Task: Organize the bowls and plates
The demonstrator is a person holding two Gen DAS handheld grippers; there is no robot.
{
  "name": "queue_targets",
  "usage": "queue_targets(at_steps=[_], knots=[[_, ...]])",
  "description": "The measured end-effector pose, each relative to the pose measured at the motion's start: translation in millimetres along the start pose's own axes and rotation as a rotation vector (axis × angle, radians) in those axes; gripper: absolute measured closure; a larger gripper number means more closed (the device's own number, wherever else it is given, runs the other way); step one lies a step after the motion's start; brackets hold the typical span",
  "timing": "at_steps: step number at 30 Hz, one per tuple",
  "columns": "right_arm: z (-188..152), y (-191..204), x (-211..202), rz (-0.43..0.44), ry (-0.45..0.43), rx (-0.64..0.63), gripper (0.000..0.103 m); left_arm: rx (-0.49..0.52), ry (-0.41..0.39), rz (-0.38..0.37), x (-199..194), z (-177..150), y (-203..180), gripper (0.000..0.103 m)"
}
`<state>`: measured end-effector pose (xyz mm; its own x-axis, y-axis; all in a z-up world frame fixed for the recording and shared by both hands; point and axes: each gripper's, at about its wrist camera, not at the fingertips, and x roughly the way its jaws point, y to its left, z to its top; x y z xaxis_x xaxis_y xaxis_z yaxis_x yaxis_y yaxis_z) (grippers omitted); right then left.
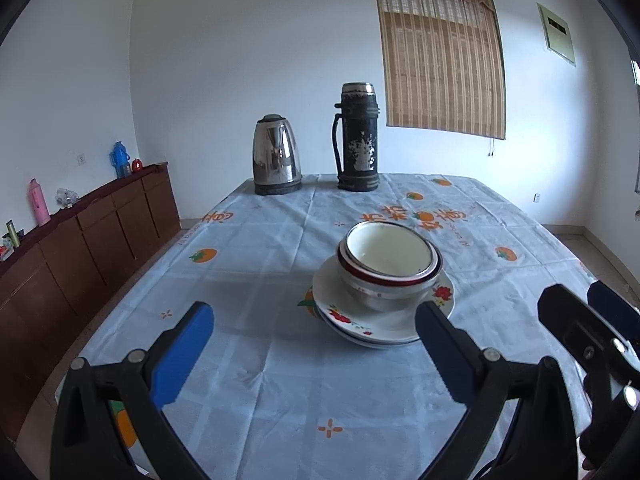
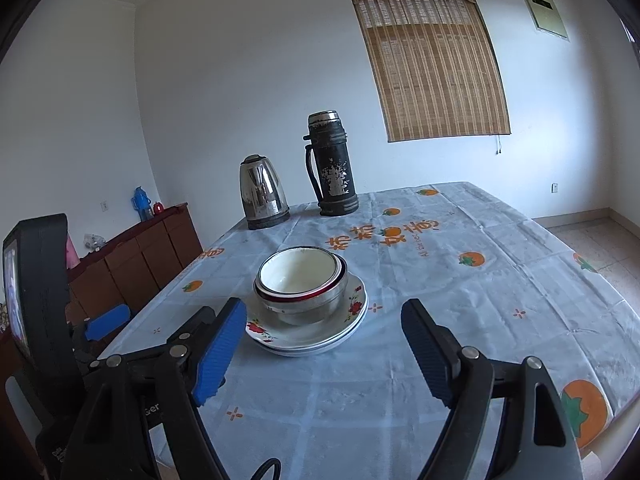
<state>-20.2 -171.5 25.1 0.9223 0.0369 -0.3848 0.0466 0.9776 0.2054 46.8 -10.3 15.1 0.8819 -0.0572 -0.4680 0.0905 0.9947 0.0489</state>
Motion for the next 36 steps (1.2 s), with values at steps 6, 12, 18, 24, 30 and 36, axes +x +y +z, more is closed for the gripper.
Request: queue_targets(at_steps=[6, 12, 18, 24, 30, 36], knots=[[6.5, 1.1, -5.5, -0.003, -0.016, 0.005, 0.022, 0.009, -0.011, 0.000, -5.1, 3.4, -0.7, 0.000], [8.3, 0.9, -8.4, 0.001, -0.022, 0.009, 0.021, 0.004, -0.003, 0.026, -5.2, 5.9, -1.5, 0.000], [10.5, -3.5, -10.9, -0.004, -0.039, 0.020, 0.021, 0.011, -0.020, 0.044, -3.6, 5.1, -1.9, 0.000], [9.8, -6.7, -7.9, -0.003, -0.033, 0.025, 0.021, 0.004, -0.015, 0.041, 0.3, 4.7, -2.0, 0.000], [8.2, -7.5, -4.4, -0.001, -0.020, 0.022, 0.021, 0.011, -0.011, 0.041, 1.7, 4.7, -3.4, 0.000], [7.3, -7.2, -3.7, -0.008, -0.019, 0.016, 0.021, 0.012, -0.012, 0.038, -0.7, 4.5, -4.9, 0.000]])
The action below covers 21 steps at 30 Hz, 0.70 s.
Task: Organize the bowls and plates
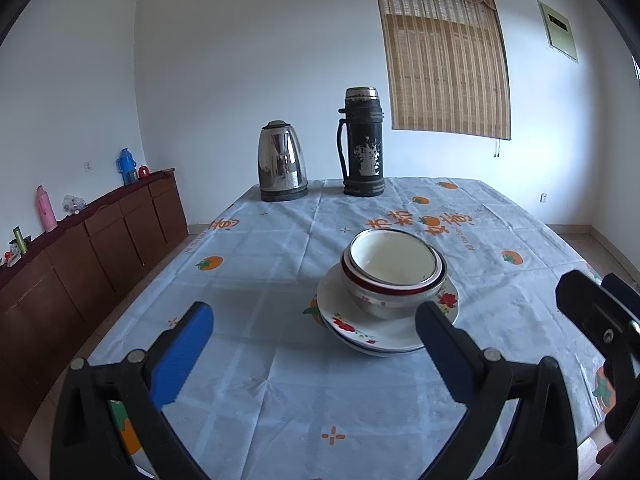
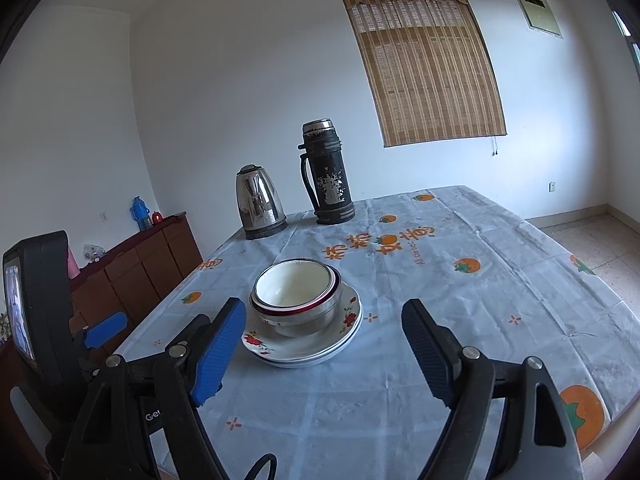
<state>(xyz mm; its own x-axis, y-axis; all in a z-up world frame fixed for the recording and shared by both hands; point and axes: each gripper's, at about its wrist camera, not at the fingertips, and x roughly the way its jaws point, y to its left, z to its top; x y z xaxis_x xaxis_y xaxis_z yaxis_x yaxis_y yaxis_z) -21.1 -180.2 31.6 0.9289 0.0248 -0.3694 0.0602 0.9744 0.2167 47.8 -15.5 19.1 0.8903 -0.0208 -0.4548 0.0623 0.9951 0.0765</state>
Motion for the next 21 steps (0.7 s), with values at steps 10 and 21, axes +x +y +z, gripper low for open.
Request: queue_targets(at_steps=[10, 21], knots=[[-0.3, -1.7, -0.8, -0.001, -0.002, 0.004, 0.021, -0.006, -0.012, -0.001, -6.0, 0.2, 0.9, 0.000], [-1.3, -1.5, -2.6, -0.002, -0.002, 0.011, 0.021, -0.006, -0.017, 0.000, -7.8, 1.2, 0.2, 0.000]])
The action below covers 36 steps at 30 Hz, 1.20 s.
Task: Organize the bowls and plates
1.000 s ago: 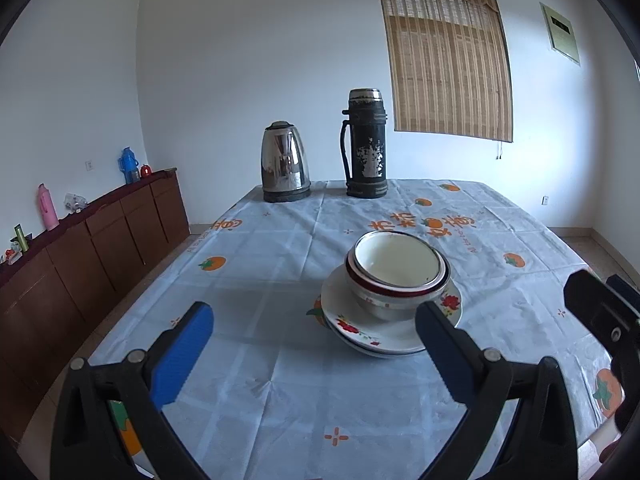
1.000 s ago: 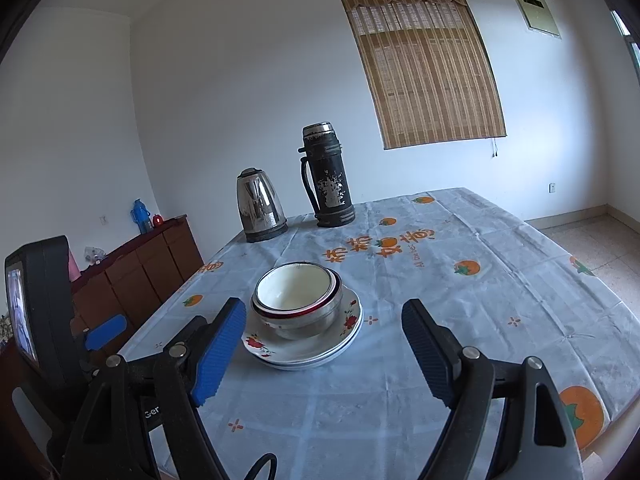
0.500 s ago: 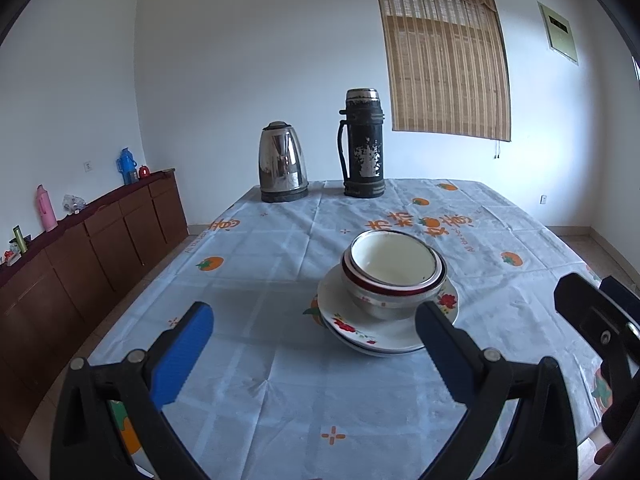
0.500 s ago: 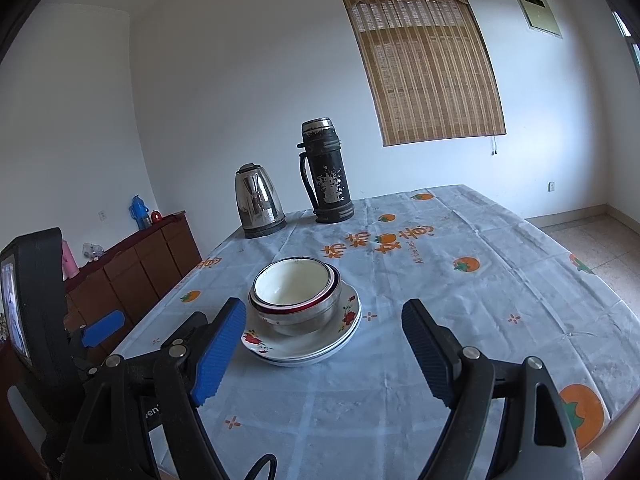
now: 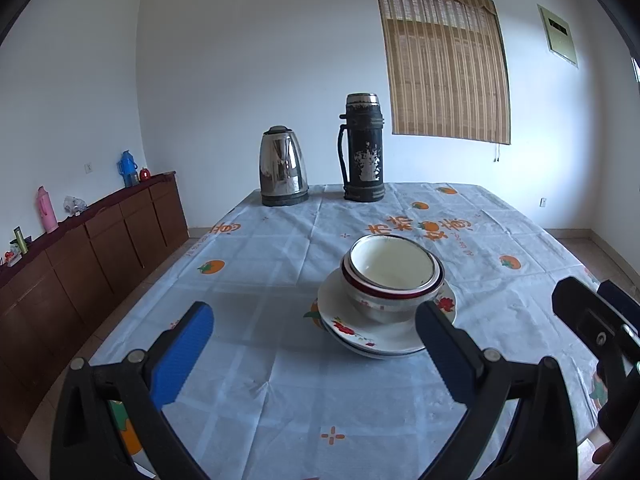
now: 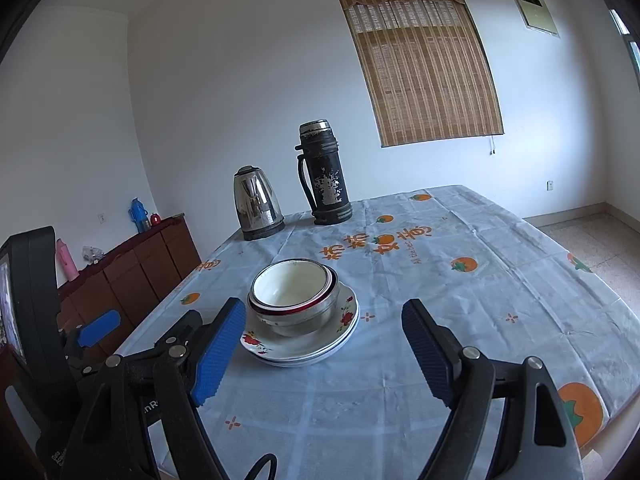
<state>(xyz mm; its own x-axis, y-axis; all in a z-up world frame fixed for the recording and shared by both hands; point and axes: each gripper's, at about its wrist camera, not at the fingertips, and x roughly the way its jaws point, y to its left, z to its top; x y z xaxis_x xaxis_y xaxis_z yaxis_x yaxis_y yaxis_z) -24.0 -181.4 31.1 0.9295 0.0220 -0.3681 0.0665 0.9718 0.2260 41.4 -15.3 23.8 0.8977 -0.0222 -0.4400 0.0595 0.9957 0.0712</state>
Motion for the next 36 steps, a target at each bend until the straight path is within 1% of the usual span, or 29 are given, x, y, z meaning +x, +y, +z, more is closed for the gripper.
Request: queue_targets(at_steps=[14, 26, 31, 36], knots=[[0.9, 1.7, -2.6, -0.004, -0.004, -0.003, 0.021, -0.004, -0.008, 0.003, -1.4, -1.5, -0.1, 0.000], [2.5, 1.8, -6.0, -0.007, -0.015, -0.007, 0.021, 0.001, -0.030, -0.046, -4.7, 1.1, 0.2, 0.000], [4.3, 1.9, -5.7, -0.008, -0.019, -0.009, 0.021, 0.006, -0.057, -0.016, -7.9, 3.7, -0.2, 0.000], [6.1, 1.3, -2.7, -0.005, -0.014, -0.010, 0.021, -0.013, -0.038, -0.050, -5.8, 7.5, 1.5, 0.000]])
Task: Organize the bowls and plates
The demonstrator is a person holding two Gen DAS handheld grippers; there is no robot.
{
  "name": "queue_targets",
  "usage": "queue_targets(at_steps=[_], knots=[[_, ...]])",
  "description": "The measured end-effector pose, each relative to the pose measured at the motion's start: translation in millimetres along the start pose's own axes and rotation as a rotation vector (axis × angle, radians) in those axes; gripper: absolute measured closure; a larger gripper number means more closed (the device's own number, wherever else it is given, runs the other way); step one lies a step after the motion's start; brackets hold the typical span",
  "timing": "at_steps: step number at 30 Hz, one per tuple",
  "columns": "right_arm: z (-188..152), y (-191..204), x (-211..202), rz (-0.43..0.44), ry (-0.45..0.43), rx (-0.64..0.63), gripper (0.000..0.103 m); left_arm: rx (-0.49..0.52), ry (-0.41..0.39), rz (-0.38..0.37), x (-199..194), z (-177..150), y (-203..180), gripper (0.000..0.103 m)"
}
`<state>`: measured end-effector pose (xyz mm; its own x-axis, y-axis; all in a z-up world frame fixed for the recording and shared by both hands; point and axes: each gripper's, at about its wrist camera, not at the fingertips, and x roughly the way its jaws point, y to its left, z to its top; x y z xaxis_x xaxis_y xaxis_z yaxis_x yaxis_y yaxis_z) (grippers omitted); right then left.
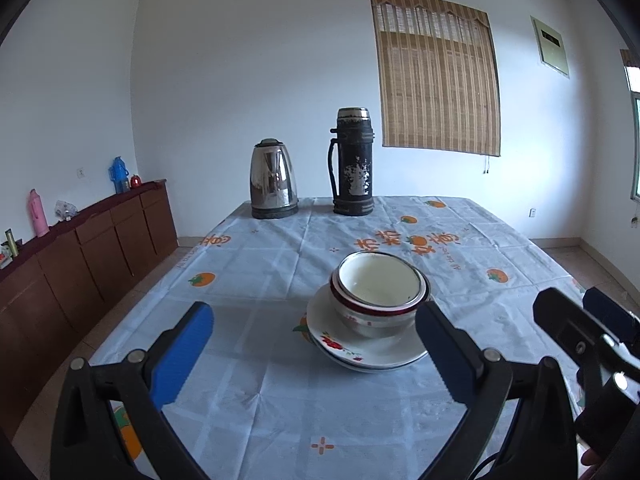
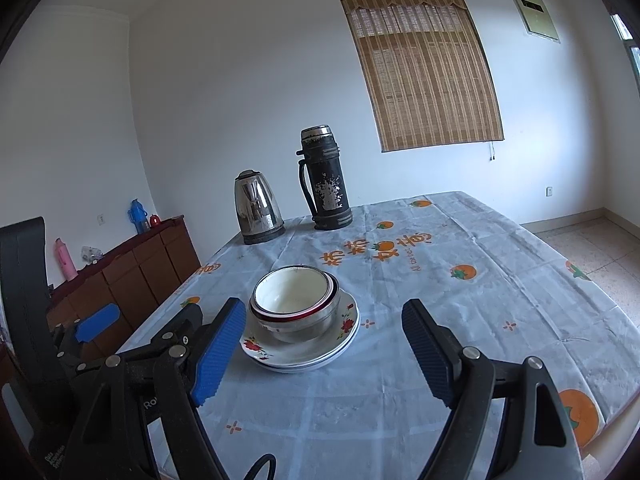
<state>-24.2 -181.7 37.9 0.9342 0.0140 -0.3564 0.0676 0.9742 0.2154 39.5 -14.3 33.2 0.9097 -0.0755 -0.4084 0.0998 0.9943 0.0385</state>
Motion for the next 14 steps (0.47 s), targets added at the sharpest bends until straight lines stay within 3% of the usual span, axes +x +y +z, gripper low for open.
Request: queue_targets(at_steps=[7, 11, 14], knots=[[1.6, -1.1, 1.3, 0.001, -0.001, 0.009, 0.021, -0.029, 0.020, -0.062, 5.2, 0.4, -0.5, 0.000], [3.3, -2.3, 3.8, 0.001, 0.006, 0.010, 0.021, -0.004, -0.045, -0.004, -1.0, -0.3, -4.6, 0.000], [4.0, -4.1, 5.8, -0.001, 0.006, 0.015, 0.021, -0.011, -0.043, 0.017, 0.4, 3.2, -3.7, 0.000]])
